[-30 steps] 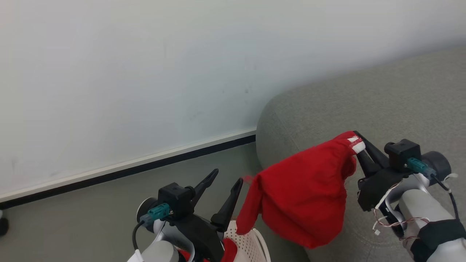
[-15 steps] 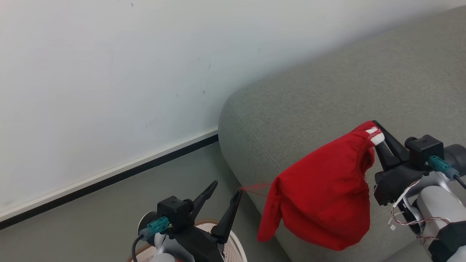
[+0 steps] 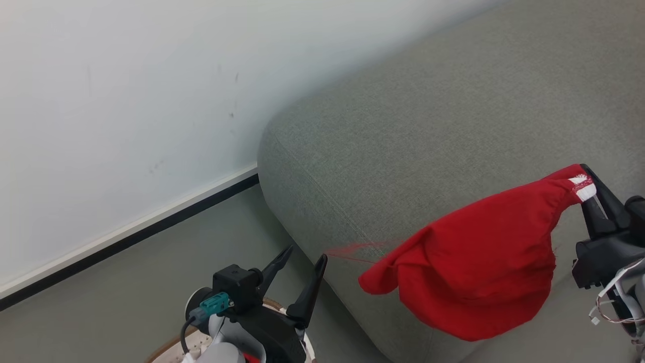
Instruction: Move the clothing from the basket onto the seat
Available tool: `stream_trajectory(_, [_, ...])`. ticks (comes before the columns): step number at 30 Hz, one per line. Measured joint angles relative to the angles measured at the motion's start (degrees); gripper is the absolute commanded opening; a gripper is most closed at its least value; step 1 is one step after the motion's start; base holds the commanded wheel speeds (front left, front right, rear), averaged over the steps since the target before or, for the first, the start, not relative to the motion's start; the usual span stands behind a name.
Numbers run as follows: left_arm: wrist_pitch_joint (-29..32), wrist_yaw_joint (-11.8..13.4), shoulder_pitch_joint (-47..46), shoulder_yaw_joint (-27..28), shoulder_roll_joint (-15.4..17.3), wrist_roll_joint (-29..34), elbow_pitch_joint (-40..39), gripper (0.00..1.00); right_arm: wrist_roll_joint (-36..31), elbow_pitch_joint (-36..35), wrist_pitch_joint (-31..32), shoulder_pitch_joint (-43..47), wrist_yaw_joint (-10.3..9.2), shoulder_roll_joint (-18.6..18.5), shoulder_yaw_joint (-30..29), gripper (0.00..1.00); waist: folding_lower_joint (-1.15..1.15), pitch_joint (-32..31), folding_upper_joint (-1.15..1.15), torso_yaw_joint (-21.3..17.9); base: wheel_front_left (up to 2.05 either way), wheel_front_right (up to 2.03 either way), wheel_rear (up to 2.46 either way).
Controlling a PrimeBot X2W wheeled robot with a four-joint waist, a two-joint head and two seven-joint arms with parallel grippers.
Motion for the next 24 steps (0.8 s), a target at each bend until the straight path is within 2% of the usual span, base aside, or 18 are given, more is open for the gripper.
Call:
stream_trajectory(4, [-0.44, -0.05, -0.71, 0.0, 0.0, 0.01, 0.78, 1.0, 0.01, -1.79, 0.0, 1.45, -0.76, -0.87, -1.45, 0.0, 0.0, 0.97, 0.0, -0.76, 0.0, 0.0, 0.0])
stream_trajectory(12, [-0.52, -0.11, -1.13, -0.2, 0.11, 0.1, 2.16, 1.0, 0.01, -3.79, 0.0, 1.3, -1.09, -0.9, -1.93, 0.0, 0.0, 2.15, 0.0, -1.31, 0.0, 0.0, 0.0])
stream_trajectory(18, [-0.94, -0.07, -0.14, -0.37, 0.93, 0.2, 2.71, 1.0, -0.08, -3.55, 0.0, -4.44, 0.18, -0.11, -1.54, 0.0, 0.0, 3.18, 0.0, -1.3, 0.0, 0.0, 0.0])
stream_trajectory(24, [-0.67, -0.08, 0.05, -2.43, 0.37, 2.22, 1.85, 1.0, -0.07, -0.42, -0.01, -9.93, 1.42, -0.16, -1.89, 0.0, 0.0, 5.24, 0.0, -0.34, 0.0, 0.0, 0.0])
